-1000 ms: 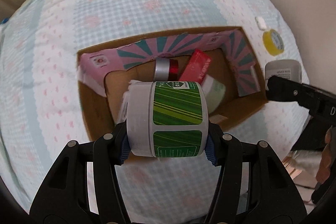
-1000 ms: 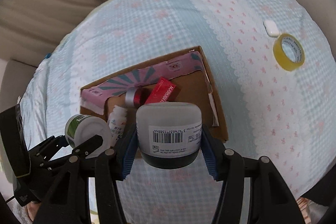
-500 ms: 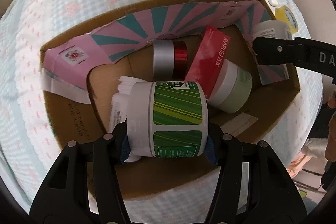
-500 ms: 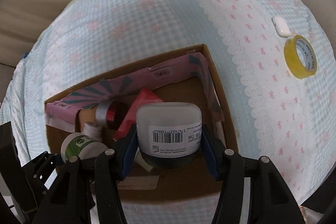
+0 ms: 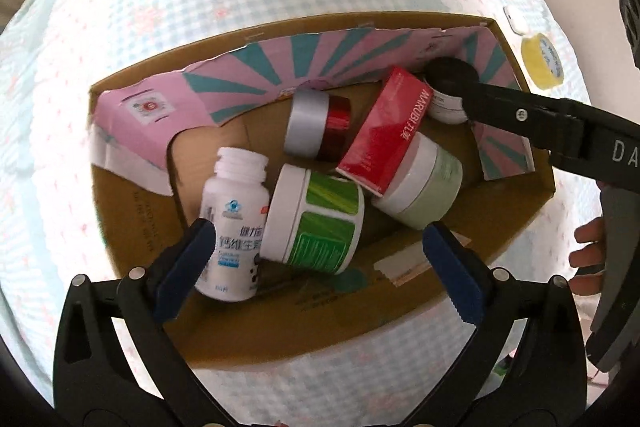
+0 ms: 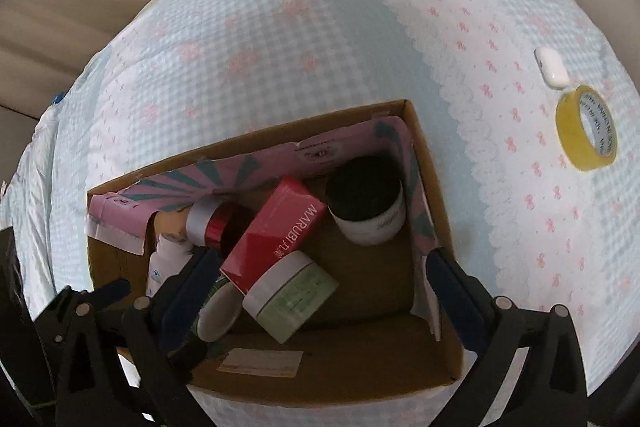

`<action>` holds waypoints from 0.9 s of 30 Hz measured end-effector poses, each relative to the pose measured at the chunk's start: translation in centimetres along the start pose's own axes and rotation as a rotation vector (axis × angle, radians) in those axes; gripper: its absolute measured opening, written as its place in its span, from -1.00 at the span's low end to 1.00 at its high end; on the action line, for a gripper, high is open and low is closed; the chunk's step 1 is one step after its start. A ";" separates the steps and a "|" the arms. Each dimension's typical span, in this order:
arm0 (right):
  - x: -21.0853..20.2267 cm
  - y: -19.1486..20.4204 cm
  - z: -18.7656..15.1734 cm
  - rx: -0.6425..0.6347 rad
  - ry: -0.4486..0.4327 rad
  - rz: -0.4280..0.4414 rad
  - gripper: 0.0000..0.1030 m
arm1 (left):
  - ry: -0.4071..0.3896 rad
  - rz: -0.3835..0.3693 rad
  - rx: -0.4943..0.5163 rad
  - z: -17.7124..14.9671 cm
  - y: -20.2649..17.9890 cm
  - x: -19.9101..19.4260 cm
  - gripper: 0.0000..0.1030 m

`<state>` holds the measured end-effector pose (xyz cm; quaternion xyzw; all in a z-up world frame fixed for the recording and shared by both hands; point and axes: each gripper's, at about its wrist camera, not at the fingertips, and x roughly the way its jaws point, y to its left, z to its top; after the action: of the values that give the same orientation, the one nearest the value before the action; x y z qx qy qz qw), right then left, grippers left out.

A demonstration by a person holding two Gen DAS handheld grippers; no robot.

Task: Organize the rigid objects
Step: 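Open both tools to release the jars and raise them from the box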

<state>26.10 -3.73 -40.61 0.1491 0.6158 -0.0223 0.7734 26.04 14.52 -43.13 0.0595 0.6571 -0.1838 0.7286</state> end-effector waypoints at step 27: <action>-15.4 0.2 -5.8 -0.103 -0.189 -0.032 1.00 | -0.239 0.074 -0.071 -6.4 -3.9 -15.0 1.00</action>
<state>16.92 -4.28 -26.99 0.0964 0.5426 -0.0170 0.8342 17.71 15.86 -28.63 0.0355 0.5692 -0.1392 0.8095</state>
